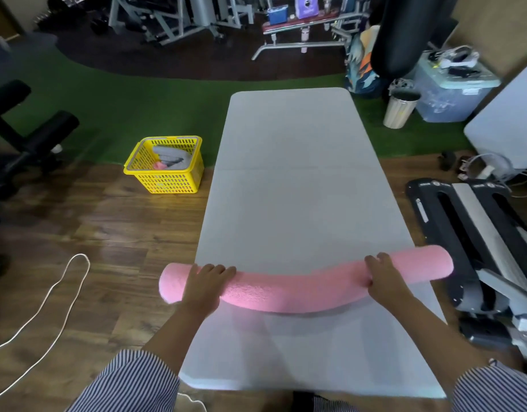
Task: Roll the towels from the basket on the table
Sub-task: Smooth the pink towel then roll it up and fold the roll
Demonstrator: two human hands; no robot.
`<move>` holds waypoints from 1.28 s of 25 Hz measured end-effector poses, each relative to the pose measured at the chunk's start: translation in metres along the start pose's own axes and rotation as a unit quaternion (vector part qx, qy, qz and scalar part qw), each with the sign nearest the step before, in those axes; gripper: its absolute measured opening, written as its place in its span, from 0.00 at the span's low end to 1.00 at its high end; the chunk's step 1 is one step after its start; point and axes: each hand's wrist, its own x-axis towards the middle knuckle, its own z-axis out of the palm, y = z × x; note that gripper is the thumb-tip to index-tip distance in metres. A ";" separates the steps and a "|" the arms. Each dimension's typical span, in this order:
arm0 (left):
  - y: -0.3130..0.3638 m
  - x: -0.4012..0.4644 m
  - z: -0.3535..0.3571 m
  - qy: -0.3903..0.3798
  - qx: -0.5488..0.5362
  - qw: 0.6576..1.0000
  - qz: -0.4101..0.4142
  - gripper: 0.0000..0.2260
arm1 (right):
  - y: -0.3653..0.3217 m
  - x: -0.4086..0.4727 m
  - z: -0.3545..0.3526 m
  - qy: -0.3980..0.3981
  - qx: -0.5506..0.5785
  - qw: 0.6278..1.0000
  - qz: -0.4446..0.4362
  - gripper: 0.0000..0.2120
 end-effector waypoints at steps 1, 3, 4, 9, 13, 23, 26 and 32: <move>-0.005 0.013 -0.004 0.002 -0.005 1.000 0.018 0.36 | -0.005 0.017 -0.005 -0.013 -0.003 1.000 -0.026 0.15; -0.009 0.039 -0.010 0.000 -0.008 0.999 0.049 0.35 | -0.020 0.050 -0.010 -0.040 -0.024 0.993 -0.109 0.18; -0.008 0.051 -0.011 -0.001 -0.007 0.998 0.064 0.34 | -0.032 0.063 -0.013 -0.058 -0.027 0.985 -0.159 0.21; -0.008 0.078 -0.006 0.000 -0.036 0.994 0.108 0.33 | -0.094 0.087 -0.010 -0.067 0.075 0.962 -0.255 0.25; -0.028 0.079 -0.009 0.021 -0.045 0.992 0.117 0.36 | -0.119 0.080 0.008 0.038 0.190 0.978 -0.077 0.38; -0.044 0.098 -0.021 0.045 0.001 0.987 0.152 0.48 | -0.189 0.084 0.023 -0.220 0.137 0.955 -0.141 0.37; -0.049 0.096 -0.021 -0.024 0.030 0.987 0.158 0.54 | -0.202 0.077 0.031 -0.210 0.082 0.962 -0.154 0.34; -0.040 0.107 -0.019 -0.095 -0.031 0.988 0.114 0.48 | -0.209 0.051 0.022 -0.188 -0.014 0.972 -0.137 0.43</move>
